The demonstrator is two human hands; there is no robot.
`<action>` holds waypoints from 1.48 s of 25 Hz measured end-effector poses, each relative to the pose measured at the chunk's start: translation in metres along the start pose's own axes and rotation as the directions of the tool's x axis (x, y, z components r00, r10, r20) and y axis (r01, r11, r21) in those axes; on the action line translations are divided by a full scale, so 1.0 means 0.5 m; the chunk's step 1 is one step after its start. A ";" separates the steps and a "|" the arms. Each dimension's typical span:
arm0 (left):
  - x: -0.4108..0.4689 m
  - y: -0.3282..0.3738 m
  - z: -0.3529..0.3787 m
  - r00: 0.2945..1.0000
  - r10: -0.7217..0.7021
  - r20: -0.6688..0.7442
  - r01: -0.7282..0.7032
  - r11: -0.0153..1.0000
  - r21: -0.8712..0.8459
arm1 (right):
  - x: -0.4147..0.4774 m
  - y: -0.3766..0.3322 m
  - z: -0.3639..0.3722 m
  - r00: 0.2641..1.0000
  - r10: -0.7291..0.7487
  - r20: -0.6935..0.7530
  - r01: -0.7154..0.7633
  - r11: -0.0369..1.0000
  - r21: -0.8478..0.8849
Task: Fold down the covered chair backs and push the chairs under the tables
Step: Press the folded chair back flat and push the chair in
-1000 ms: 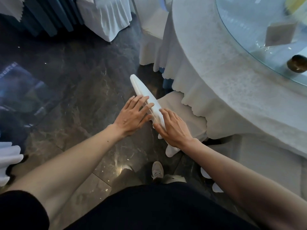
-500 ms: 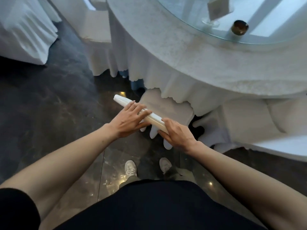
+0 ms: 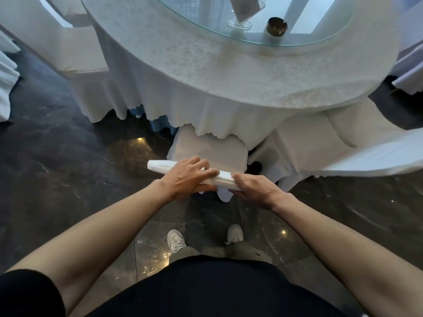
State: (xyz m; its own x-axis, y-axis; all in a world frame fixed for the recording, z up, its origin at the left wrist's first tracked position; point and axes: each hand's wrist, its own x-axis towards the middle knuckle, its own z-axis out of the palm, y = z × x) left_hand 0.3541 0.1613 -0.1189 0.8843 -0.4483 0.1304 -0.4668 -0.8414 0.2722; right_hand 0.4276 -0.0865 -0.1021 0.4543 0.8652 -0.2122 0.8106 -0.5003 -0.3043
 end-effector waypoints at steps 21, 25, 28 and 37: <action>0.340 0.548 0.202 0.912 -0.374 -0.171 0.381 0.925 0.007 | -0.397 0.475 -0.045 0.893 -0.405 -0.198 0.362 0.906 -0.220; 0.324 0.560 0.199 0.923 -0.336 -0.189 0.343 0.939 0.004 | -0.410 0.460 -0.030 0.880 -0.428 -0.205 0.370 0.889 -0.268; 0.314 0.566 0.206 0.936 -0.285 -0.208 0.297 0.954 0.030 | -0.426 0.453 -0.018 0.876 -0.429 -0.220 0.370 0.891 -0.263; 0.330 0.560 0.234 0.942 -0.179 -0.283 0.211 0.973 0.089 | -0.431 0.482 -0.011 0.871 -0.462 -0.170 0.403 0.867 -0.294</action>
State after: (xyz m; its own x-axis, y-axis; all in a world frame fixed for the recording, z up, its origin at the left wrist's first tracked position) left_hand 0.3679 -0.1836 -0.1325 0.9201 -0.1868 0.3444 -0.2688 -0.9405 0.2080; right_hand 0.5270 -0.3933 -0.1246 0.0837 0.9900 0.1133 0.9942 -0.0753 -0.0765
